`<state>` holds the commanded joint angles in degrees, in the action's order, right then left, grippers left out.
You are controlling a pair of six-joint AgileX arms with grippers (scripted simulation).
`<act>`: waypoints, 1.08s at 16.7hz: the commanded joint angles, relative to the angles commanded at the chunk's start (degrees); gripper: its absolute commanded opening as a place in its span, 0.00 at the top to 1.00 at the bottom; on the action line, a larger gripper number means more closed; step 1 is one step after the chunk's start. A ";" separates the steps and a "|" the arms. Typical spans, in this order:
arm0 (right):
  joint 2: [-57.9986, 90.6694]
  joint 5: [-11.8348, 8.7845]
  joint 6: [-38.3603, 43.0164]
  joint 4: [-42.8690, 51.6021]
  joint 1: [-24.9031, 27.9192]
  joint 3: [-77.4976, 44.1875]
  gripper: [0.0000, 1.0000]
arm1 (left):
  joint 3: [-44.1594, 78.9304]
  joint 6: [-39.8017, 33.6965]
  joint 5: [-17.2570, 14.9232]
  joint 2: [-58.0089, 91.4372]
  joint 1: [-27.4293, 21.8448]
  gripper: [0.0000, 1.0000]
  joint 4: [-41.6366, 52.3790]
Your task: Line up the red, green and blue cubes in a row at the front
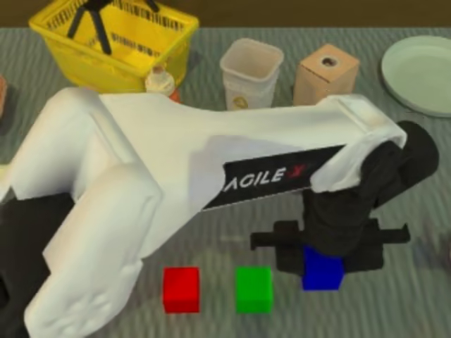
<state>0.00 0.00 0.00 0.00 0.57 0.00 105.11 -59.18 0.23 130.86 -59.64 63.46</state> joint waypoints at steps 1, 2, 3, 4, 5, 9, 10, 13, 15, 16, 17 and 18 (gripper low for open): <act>0.00 0.00 0.00 0.00 0.00 0.00 0.00 | -1.47 -0.01 -0.02 0.34 -0.03 1.00 -1.68; 0.00 0.00 0.00 0.00 0.00 0.00 0.00 | -2.48 -0.03 -0.02 0.59 -0.06 1.00 -2.74; 0.00 0.00 0.00 0.00 0.00 0.00 0.00 | -2.91 -0.04 -0.01 0.73 -0.09 1.00 -3.20; 0.00 0.00 0.00 0.00 0.00 0.00 0.00 | -2.93 -0.04 -0.01 0.74 -0.09 1.00 -3.22; 0.00 0.00 0.00 0.00 0.00 0.00 0.00 | -2.93 -0.04 -0.01 0.74 -0.09 1.00 -3.22; 0.00 0.00 0.00 0.00 0.00 0.00 0.00 | -2.93 -0.04 -0.01 0.74 -0.09 0.77 -3.22; 0.00 0.00 0.00 0.00 0.00 0.00 0.00 | -2.93 -0.04 -0.01 0.74 -0.09 0.70 -3.22; 0.00 0.00 0.00 0.00 0.00 0.00 0.00 | -2.93 -0.04 -0.01 0.74 -0.09 0.47 -3.22; 0.00 0.00 0.00 0.00 0.00 0.00 0.00 | -2.93 -0.04 -0.01 0.74 -0.09 0.32 -3.22; 0.00 0.00 0.00 0.00 0.00 0.00 0.00 | -2.93 -0.04 -0.01 0.74 -0.09 0.25 -3.22; 0.00 0.00 0.00 0.00 0.00 0.00 0.00 | -2.93 -0.04 -0.01 0.74 -0.09 0.17 -3.22; 0.00 0.00 0.00 0.00 0.00 0.00 0.00 | -2.93 -0.04 -0.01 0.74 -0.09 0.10 -3.22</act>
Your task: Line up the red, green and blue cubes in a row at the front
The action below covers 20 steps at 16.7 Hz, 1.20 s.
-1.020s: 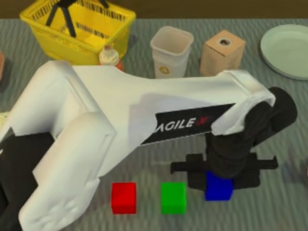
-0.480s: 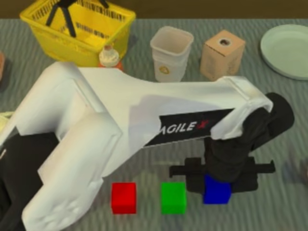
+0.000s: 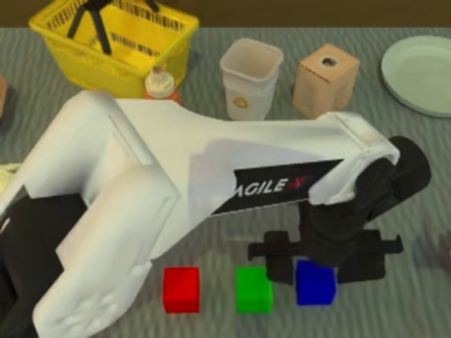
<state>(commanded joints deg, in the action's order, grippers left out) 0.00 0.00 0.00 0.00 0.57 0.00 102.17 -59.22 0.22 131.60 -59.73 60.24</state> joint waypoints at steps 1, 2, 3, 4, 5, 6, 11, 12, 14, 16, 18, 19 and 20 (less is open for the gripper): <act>0.00 0.00 0.00 0.00 0.00 0.00 0.00 | 0.00 0.00 0.00 0.00 0.00 0.02 0.00; 0.00 0.00 0.00 0.00 0.00 0.00 0.00 | 0.00 0.00 0.00 0.00 0.00 0.00 0.00; 0.00 0.00 0.00 0.00 0.00 0.00 0.00 | 0.00 0.00 0.00 0.00 0.00 0.00 0.00; 0.00 0.00 0.00 0.00 0.00 0.00 0.00 | 0.00 0.00 0.00 0.00 0.00 0.00 0.00; 0.00 0.00 0.00 0.00 0.00 0.00 0.00 | 0.00 0.00 0.00 0.00 0.00 0.00 0.00; 0.00 0.00 0.00 0.00 0.00 0.00 0.00 | 0.00 0.00 0.00 0.00 0.00 0.00 0.00; 0.00 0.00 0.00 0.00 0.00 0.00 0.00 | 0.20 0.01 0.00 -0.03 0.01 0.00 0.20; 0.00 0.00 0.00 0.00 0.00 0.00 0.00 | 0.99 -0.02 0.01 -0.12 -0.02 0.00 0.99; 0.00 0.00 0.00 0.00 0.00 0.00 0.00 | 3.88 -0.16 0.07 -0.69 0.24 0.00 4.37; 0.00 0.00 0.00 0.00 0.00 0.00 0.00 | 7.33 -0.25 0.06 -1.50 0.58 0.00 9.46; 0.00 0.00 0.00 0.00 0.00 0.00 0.00 | 10.34 -0.26 0.03 -2.31 0.87 0.00 13.04; 0.00 0.00 0.00 0.00 0.00 0.00 0.00 | 11.16 -0.22 0.03 -2.66 0.98 0.00 13.91; 0.00 0.00 0.00 0.00 0.00 0.00 0.00 | 11.40 -0.19 0.03 -2.80 1.04 0.00 14.18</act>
